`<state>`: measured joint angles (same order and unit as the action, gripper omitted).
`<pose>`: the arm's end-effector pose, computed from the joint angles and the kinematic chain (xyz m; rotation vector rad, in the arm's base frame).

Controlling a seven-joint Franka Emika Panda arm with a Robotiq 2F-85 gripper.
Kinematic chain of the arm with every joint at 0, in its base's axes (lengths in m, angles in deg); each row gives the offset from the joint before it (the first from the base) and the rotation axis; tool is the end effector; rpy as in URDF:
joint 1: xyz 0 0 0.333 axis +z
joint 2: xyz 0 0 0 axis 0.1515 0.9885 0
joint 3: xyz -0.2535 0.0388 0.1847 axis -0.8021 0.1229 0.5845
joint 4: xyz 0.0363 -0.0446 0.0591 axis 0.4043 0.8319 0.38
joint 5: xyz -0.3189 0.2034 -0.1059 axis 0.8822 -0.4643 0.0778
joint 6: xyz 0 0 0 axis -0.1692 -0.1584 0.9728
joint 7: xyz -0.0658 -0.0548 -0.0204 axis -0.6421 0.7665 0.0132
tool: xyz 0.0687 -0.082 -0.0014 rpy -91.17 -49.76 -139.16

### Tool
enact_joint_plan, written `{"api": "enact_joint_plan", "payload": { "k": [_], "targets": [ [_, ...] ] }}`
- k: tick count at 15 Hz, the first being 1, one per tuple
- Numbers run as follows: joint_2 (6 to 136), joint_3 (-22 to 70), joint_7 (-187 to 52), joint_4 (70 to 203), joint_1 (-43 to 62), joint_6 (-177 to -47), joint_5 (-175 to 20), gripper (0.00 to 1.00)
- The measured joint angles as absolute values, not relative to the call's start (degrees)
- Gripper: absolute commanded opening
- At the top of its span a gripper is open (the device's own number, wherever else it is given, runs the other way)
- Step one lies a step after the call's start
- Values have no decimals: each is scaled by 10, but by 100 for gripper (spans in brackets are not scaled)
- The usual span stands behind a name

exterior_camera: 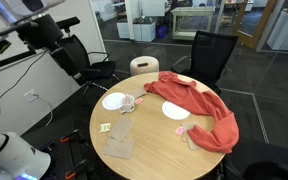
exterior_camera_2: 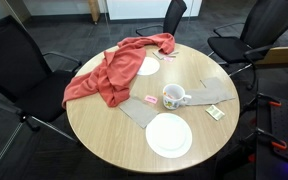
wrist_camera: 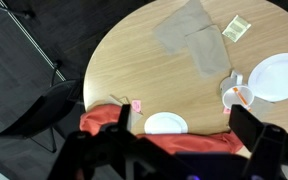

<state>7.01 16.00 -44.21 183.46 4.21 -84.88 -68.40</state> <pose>0.3074 -0.1252 0.5888 2.9930 0.1900 0.3572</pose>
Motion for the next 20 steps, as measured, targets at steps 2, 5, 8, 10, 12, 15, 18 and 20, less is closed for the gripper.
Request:
{"api": "enact_joint_plan", "payload": {
  "k": [2, 5, 8, 10, 12, 15, 18, 20],
  "targets": [
    [78, 160, -428, 1841, 62, -893, -685, 100],
    [100, 158, -396, 1860, 100, -984, -697, 100],
    [135, 146, -346, 1883, 147, -1077, -735, 100],
    [159, 129, -302, 1900, 183, -1138, -773, 100],
    [184, 109, -251, 1914, 222, -1185, -821, 100],
    [219, 77, -158, 1925, 278, -1213, -903, 100],
    [252, 64, -70, 1926, 311, -1214, -971, 100],
    [275, 67, -40, 1926, 313, -1214, -989, 100]
  ]
}}
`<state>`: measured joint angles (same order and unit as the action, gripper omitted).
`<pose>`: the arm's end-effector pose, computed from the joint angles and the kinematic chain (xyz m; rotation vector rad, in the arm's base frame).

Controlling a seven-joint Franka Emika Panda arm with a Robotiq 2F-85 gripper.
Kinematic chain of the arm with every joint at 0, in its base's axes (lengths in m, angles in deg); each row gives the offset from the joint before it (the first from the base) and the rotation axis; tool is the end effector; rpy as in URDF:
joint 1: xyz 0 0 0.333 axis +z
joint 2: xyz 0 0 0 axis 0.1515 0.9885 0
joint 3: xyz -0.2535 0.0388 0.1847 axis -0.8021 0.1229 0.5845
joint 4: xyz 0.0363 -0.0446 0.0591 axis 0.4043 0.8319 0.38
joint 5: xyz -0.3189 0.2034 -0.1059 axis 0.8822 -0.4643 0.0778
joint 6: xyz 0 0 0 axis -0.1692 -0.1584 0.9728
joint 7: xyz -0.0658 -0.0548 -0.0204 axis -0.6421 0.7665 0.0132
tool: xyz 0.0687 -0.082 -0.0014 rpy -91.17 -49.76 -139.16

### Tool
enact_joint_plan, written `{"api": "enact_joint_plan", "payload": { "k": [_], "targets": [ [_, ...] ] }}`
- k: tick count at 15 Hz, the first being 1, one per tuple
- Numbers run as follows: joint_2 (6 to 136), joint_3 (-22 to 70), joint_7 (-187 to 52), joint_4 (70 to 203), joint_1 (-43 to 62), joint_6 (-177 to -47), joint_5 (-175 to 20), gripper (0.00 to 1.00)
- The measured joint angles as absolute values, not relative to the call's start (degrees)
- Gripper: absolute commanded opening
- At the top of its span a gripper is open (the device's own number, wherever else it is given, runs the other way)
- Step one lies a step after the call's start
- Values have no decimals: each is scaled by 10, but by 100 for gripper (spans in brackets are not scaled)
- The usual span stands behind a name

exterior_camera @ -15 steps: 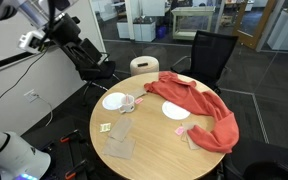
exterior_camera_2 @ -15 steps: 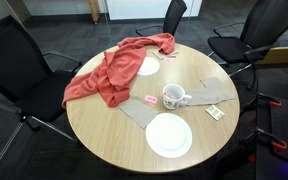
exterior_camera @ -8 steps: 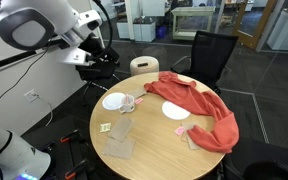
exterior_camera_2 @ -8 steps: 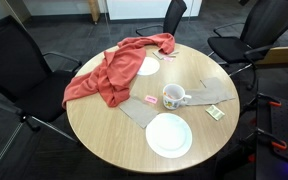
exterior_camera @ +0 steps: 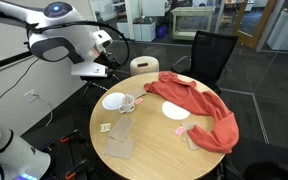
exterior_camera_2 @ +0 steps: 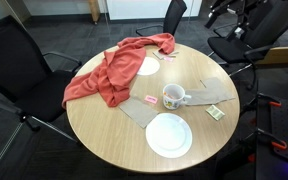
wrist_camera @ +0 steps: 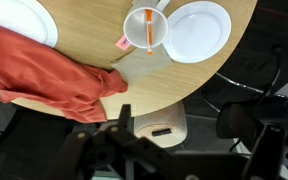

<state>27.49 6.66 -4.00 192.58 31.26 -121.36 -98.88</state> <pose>0.4268 0.0046 0.4404 -2.6225 -1.1539 -0.7136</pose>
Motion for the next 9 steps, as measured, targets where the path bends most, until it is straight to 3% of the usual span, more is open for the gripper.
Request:
{"api": "enact_joint_plan", "payload": {
  "k": [9],
  "targets": [
    [290, 79, -36, 1923, 301, -1213, -994, 100]
  ]
}}
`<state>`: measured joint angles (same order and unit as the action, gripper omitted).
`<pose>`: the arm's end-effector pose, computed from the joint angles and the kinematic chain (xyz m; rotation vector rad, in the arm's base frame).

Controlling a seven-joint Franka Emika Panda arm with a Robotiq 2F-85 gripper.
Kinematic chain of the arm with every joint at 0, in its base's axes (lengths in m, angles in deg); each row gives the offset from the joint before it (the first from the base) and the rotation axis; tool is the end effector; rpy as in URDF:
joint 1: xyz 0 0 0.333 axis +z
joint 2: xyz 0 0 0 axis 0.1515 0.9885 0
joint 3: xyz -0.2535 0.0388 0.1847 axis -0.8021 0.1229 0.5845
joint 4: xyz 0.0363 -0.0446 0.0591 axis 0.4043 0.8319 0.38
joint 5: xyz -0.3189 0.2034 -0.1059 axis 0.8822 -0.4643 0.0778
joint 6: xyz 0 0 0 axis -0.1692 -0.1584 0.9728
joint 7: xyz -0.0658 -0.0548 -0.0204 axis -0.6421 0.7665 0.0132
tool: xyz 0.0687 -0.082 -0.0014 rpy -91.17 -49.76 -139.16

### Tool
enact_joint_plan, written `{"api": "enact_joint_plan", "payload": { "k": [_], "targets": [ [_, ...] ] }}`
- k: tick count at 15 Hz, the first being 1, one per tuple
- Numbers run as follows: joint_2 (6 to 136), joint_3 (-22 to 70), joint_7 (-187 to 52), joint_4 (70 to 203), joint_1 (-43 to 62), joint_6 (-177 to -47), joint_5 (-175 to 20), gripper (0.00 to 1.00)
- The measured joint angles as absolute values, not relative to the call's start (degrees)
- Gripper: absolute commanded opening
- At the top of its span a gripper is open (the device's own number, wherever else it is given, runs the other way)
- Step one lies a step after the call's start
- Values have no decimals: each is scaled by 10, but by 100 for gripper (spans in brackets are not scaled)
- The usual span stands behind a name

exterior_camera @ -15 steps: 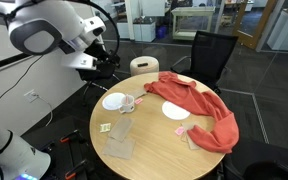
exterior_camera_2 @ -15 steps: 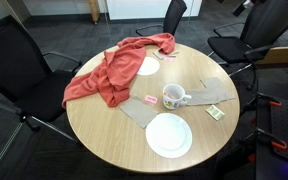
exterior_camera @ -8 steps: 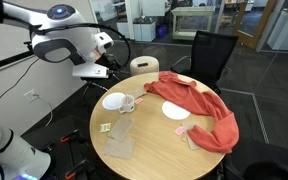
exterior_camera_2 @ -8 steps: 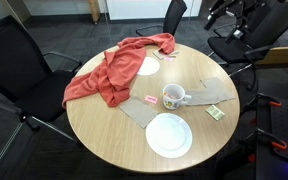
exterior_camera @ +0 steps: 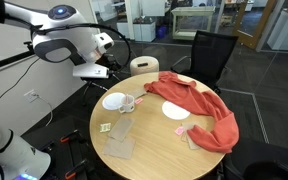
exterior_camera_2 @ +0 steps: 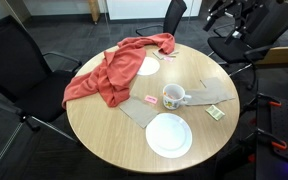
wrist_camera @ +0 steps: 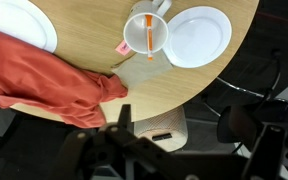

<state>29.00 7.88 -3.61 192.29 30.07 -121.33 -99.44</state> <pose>0.4301 0.0054 0.4337 -2.6347 -1.1558 -0.6876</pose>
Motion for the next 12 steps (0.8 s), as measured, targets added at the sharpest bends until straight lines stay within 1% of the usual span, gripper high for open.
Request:
{"api": "enact_joint_plan", "payload": {
  "k": [5, 12],
  "targets": [
    [328, 105, -34, 1923, 280, -1227, -1008, 100],
    [435, 135, 38, 1915, 277, -1283, -1095, 100]
  ]
}}
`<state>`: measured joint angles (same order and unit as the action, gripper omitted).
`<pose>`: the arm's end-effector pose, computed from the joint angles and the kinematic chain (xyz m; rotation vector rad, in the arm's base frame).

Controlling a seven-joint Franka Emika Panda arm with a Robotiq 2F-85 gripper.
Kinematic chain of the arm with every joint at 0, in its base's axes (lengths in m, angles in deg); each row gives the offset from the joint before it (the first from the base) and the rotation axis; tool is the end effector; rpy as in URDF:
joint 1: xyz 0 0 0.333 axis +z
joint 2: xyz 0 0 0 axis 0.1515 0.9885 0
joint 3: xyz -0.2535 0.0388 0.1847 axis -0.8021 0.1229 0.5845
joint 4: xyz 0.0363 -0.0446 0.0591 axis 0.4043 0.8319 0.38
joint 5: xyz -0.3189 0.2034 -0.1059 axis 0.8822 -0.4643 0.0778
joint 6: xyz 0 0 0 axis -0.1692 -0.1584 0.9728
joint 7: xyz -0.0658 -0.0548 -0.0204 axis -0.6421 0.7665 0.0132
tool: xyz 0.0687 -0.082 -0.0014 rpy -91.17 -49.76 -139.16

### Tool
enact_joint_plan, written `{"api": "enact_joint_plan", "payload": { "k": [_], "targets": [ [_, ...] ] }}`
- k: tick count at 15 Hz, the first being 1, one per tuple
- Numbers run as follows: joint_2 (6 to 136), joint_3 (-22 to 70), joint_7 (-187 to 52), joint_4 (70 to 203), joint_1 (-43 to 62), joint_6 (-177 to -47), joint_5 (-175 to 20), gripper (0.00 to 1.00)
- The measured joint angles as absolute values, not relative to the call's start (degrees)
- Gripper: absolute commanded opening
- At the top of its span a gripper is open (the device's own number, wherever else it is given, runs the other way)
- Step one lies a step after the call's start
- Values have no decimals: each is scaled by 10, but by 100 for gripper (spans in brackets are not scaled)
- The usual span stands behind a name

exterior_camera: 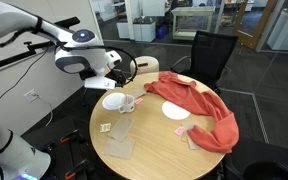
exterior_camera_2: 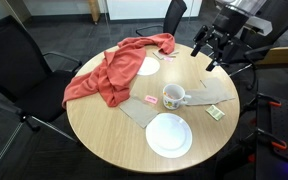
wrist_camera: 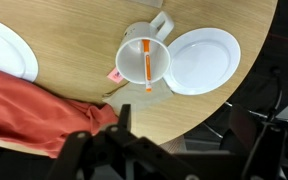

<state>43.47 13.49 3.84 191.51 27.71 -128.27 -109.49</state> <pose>0.4544 0.0250 0.3485 -2.6700 -1.1705 -0.5523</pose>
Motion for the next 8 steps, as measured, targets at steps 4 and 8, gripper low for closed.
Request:
{"api": "enact_joint_plan", "payload": {
  "k": [4, 8],
  "targets": [
    [499, 178, 66, 1893, 252, -1299, -1133, 100],
    [558, 234, 64, 1869, 208, -1309, -1131, 97]
  ]
}}
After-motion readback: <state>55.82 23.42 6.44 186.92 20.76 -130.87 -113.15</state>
